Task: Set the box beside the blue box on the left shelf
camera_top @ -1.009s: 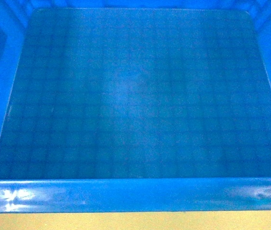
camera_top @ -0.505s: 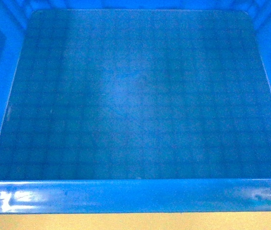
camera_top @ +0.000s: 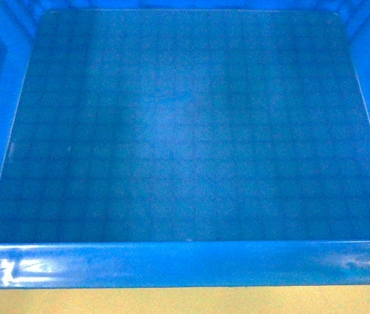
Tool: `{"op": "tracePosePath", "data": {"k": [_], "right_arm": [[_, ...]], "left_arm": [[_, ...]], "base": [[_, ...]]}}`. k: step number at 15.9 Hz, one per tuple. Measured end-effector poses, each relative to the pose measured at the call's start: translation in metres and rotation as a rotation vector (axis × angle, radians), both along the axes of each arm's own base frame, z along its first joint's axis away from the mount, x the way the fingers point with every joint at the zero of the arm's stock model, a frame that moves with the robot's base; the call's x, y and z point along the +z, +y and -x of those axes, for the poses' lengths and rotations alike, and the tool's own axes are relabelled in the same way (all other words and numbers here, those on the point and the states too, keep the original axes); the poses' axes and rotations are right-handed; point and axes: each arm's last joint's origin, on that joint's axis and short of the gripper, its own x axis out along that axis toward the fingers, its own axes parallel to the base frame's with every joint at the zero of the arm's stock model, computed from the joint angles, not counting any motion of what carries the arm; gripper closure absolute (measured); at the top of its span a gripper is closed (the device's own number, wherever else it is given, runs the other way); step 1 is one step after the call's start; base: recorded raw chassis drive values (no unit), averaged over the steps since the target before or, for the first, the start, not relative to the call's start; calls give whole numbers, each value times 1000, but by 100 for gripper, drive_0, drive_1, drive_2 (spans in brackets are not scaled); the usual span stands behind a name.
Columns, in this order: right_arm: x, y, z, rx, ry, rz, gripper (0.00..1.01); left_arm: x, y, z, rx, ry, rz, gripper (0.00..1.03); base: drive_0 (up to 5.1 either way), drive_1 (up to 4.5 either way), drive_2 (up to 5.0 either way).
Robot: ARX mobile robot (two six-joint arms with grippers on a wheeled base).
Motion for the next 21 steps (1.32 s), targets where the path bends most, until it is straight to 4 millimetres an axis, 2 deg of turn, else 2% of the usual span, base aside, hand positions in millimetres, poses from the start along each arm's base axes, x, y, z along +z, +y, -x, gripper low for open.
{"op": "tracePosePath", "data": {"k": [21], "right_arm": [[0,0,0,0,3,3,79]], "left_arm": [[0,0,0,0,3,-1,85]], "base": [[-2,404,-408]]}}
